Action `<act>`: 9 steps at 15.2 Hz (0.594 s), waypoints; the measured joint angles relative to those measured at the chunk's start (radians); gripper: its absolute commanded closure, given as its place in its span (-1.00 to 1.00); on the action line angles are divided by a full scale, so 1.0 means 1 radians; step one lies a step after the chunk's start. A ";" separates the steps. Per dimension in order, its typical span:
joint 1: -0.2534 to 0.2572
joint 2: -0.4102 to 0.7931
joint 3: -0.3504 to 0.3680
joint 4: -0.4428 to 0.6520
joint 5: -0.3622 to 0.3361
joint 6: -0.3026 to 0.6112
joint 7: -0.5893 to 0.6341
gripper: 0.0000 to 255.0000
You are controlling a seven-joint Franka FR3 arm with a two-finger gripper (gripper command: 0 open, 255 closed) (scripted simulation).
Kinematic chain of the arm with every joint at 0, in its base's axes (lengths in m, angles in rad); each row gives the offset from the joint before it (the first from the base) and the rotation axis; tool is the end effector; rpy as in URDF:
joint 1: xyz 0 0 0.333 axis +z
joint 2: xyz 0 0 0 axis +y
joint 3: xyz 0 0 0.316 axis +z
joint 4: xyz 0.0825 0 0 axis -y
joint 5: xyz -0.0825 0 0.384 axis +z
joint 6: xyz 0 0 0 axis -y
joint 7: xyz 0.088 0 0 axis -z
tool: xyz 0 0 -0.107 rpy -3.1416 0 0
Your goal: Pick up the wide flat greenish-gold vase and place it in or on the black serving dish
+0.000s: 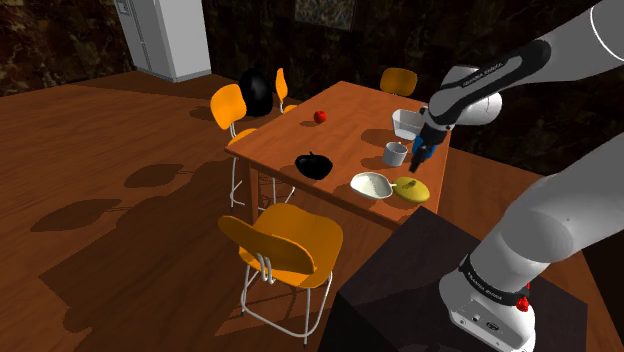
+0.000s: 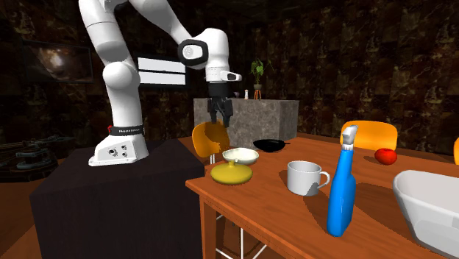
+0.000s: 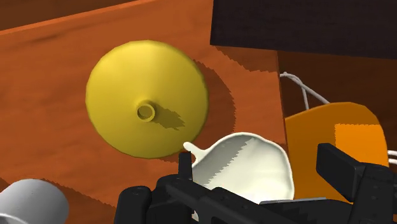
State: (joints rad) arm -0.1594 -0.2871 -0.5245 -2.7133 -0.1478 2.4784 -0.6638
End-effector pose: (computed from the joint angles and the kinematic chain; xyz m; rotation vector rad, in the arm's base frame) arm 0.3144 -0.2417 0.3071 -3.1107 -0.1747 -0.0770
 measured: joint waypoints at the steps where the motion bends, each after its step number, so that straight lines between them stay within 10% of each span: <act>1: 0.010 0.048 -0.026 0.013 0.023 0.036 -0.039 -1.00; 9: 0.037 0.405 -0.100 0.149 0.422 0.219 -0.459 -1.00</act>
State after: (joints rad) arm -0.1229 0.1176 -0.6241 -2.5645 0.2746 2.6978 -1.1225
